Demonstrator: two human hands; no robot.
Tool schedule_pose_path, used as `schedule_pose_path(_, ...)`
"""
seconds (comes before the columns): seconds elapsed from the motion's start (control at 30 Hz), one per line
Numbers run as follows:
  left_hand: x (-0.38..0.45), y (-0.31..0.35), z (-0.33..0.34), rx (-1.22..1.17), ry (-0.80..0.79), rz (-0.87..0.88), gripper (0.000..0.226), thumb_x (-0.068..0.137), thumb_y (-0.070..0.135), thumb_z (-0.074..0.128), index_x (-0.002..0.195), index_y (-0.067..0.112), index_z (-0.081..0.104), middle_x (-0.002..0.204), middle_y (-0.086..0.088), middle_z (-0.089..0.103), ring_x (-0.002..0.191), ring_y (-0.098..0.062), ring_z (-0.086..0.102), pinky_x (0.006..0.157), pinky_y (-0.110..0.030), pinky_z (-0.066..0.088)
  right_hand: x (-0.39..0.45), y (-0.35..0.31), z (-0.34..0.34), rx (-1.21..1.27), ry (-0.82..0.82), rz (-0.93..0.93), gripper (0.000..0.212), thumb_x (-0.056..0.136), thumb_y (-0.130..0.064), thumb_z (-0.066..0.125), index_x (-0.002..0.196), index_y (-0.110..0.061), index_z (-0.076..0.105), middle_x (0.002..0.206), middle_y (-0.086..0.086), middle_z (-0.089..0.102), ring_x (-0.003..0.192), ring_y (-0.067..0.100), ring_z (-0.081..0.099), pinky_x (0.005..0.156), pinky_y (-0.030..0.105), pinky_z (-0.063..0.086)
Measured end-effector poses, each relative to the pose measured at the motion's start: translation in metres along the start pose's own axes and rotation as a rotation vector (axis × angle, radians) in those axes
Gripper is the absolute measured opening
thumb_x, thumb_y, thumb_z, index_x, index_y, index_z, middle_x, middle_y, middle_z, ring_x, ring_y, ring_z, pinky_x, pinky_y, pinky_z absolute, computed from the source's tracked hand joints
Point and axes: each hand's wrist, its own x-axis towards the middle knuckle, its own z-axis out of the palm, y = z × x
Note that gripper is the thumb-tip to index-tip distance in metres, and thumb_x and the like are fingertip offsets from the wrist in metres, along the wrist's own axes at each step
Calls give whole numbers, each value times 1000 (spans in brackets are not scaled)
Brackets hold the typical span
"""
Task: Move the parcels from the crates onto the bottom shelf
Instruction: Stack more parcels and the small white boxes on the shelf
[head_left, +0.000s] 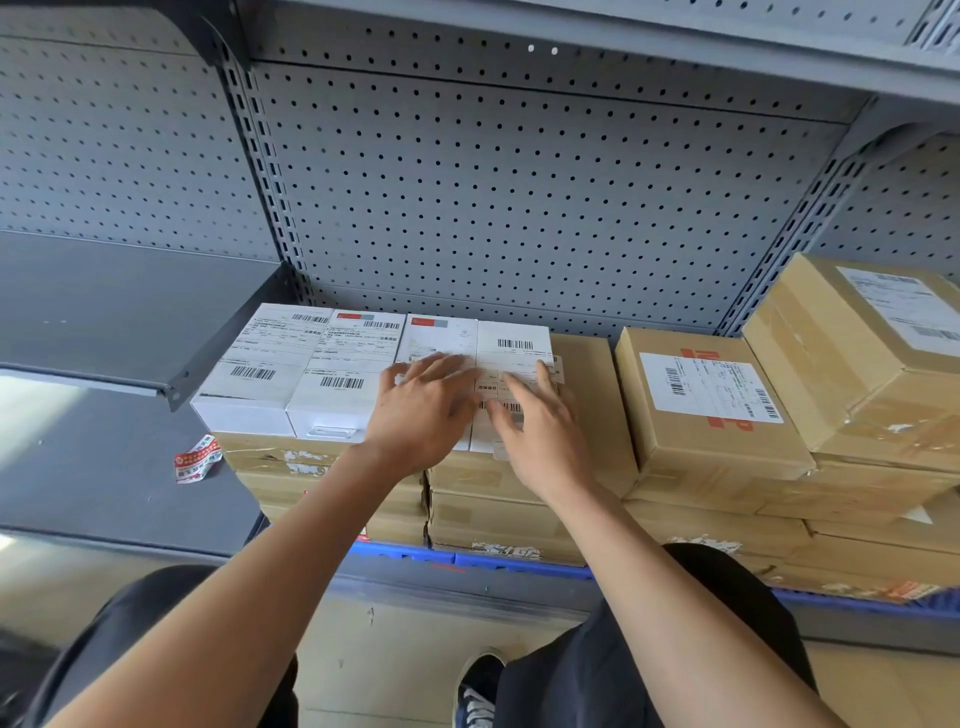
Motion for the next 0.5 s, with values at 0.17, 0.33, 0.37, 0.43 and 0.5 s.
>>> schedule_pose_path(0.17, -1, 0, 3, 6, 6, -3, 49, 100, 44, 36, 145, 34, 50, 158, 7, 41, 149, -15, 27, 119, -47, 16, -2, 1, -1, -33, -30, -4, 53, 103, -54, 36, 153, -38, 33, 168, -3, 5, 151, 32, 10, 118, 46, 22)
schedule_pose_path(0.33, 0, 2, 0, 48, -17, 18, 44, 104, 35, 42, 147, 30, 48, 159, 4, 37, 150, -17, 23, 119, -50, 17, 1, 0, -3, -127, -49, -26, 56, 103, -56, 30, 155, -36, 30, 168, -1, 5, 152, 32, 5, 121, 51, 21)
schedule_pose_path(0.37, 0, 3, -1, 59, -21, 21, 44, 104, 35, 42, 147, 29, 47, 159, 3, 37, 150, -18, 23, 119, -51, 18, 1, -1, -5, -153, -47, -35, 56, 103, -56, 30, 154, -34, 30, 168, 0, 7, 152, 31, 4, 121, 51, 21)
schedule_pose_path(0.43, 0, 6, -3, 71, -22, 22, 43, 104, 35, 42, 145, 29, 50, 157, 2, 40, 148, -20, 25, 118, -52, 20, 2, -2, -8, -196, -42, -57, 56, 103, -54, 32, 153, -31, 33, 167, 1, 13, 152, 30, 5, 121, 50, 21)
schedule_pose_path(0.5, -4, 7, -6, 92, -5, 20, 39, 103, 36, 42, 138, 29, 55, 153, 3, 45, 145, -21, 30, 116, -52, 24, 4, -4, -12, -215, -31, -82, 54, 103, -52, 36, 151, -27, 38, 165, 4, 22, 152, 29, 8, 121, 50, 22)
